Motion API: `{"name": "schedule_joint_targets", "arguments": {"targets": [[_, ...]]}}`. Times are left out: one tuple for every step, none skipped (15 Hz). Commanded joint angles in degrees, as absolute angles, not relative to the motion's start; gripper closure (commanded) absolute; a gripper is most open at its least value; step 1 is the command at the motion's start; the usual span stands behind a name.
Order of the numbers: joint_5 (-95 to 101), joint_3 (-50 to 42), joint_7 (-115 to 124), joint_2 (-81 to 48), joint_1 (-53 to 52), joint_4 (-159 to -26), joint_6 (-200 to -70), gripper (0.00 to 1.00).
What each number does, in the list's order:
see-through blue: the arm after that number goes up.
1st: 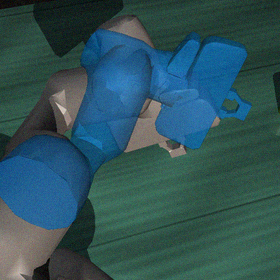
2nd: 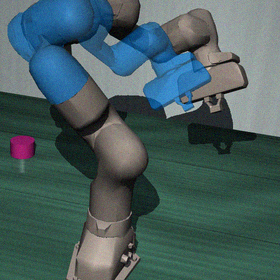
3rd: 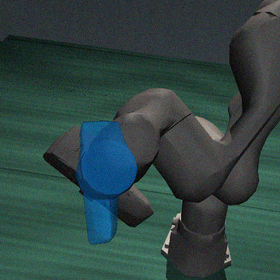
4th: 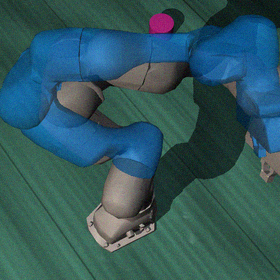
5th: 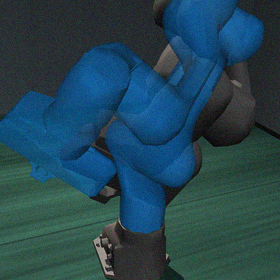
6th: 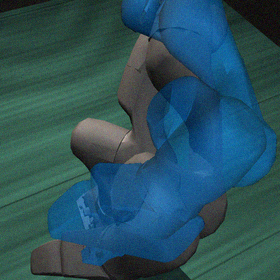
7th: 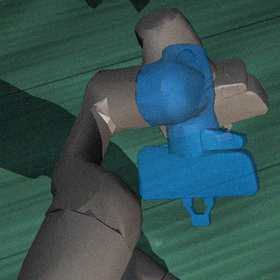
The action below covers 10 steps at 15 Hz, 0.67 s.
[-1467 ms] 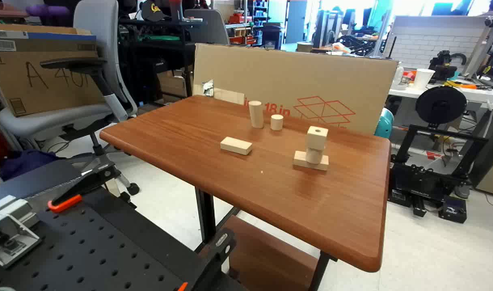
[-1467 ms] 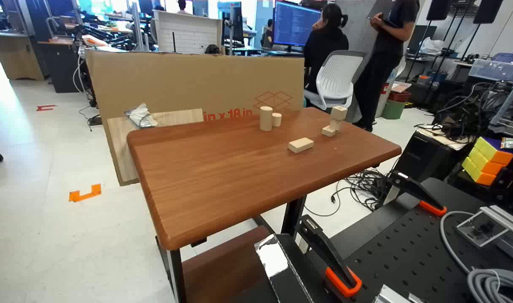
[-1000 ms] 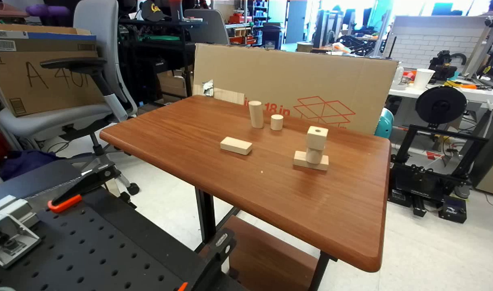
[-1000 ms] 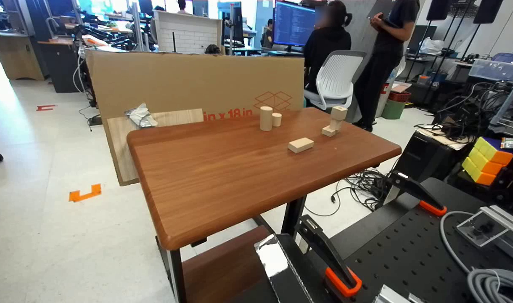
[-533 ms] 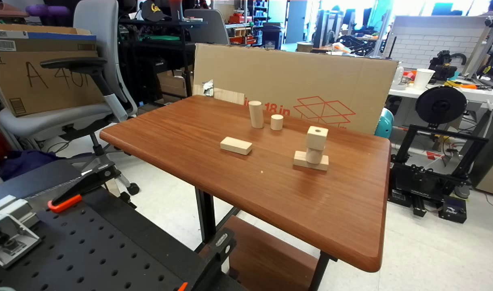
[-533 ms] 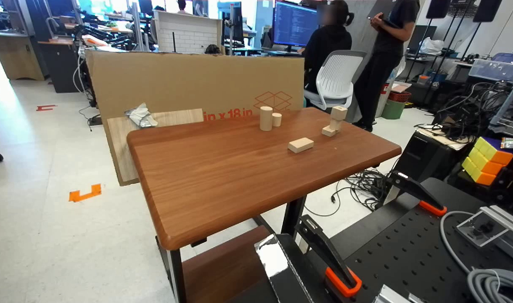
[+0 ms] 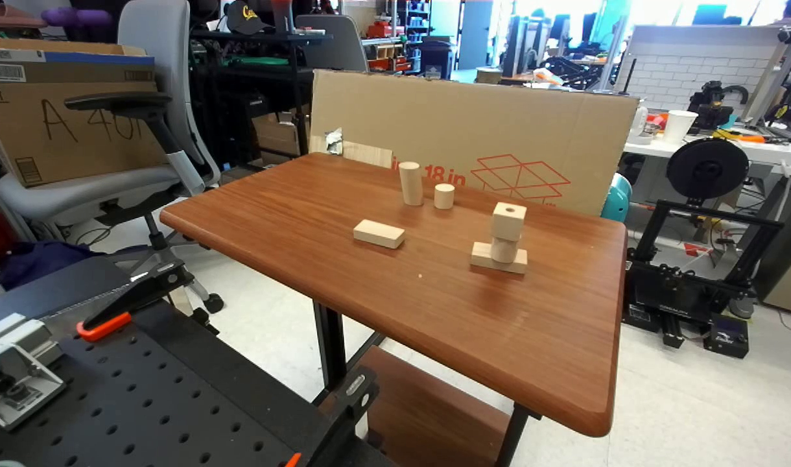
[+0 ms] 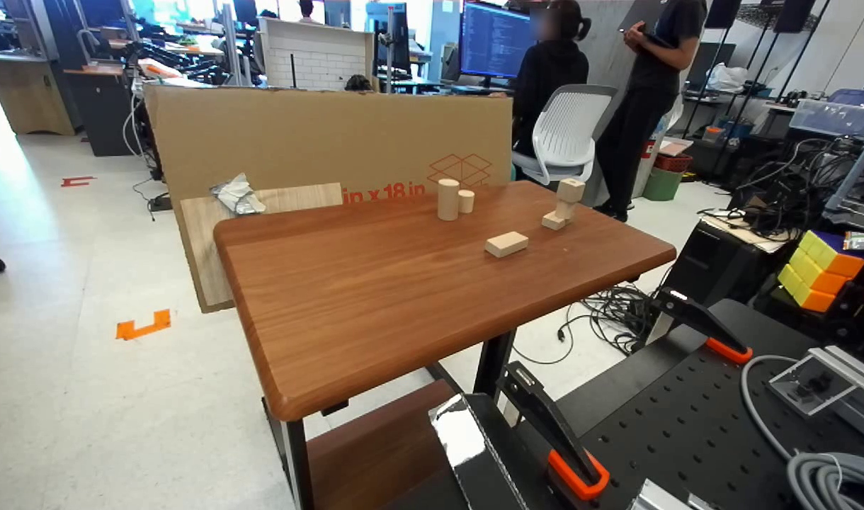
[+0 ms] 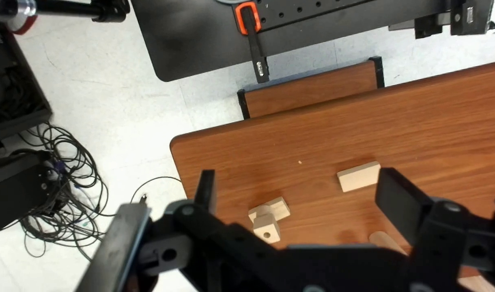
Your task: Put the block on the rectangle
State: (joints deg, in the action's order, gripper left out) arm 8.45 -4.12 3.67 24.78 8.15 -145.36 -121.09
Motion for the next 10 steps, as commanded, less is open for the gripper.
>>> {"name": "schedule_joint_targets", "arguments": {"targets": [[9.17, -6.74, -2.58, 16.54, 8.15, -139.64, -124.39, 0.00], [8.75, -7.44, -4.57, 14.40, 7.97, -138.24, -125.39, 0.00], [8.36, -7.95, -6.24, 12.45, 7.85, -136.90, -126.17, 0.00], [8.25, -8.34, -7.63, 10.16, 7.88, -135.26, -126.75, 0.00], [8.30, -8.65, -8.77, 8.50, 8.02, -133.96, -127.21, 0.00], [8.19, -8.85, -9.69, 6.68, 8.05, -132.71, -127.75, 0.00], [8.06, -8.94, -10.39, 4.99, 8.05, -131.50, -128.17, 0.00], [7.75, -9.04, -11.09, 3.39, 8.06, -130.58, -128.86, 0.00], [7.36, -9.09, -11.87, 1.92, 8.09, -129.64, -129.27, 0.00], [7.25, -9.04, -12.10, 0.43, 8.17, -129.01, -130.00, 0.00]]}}
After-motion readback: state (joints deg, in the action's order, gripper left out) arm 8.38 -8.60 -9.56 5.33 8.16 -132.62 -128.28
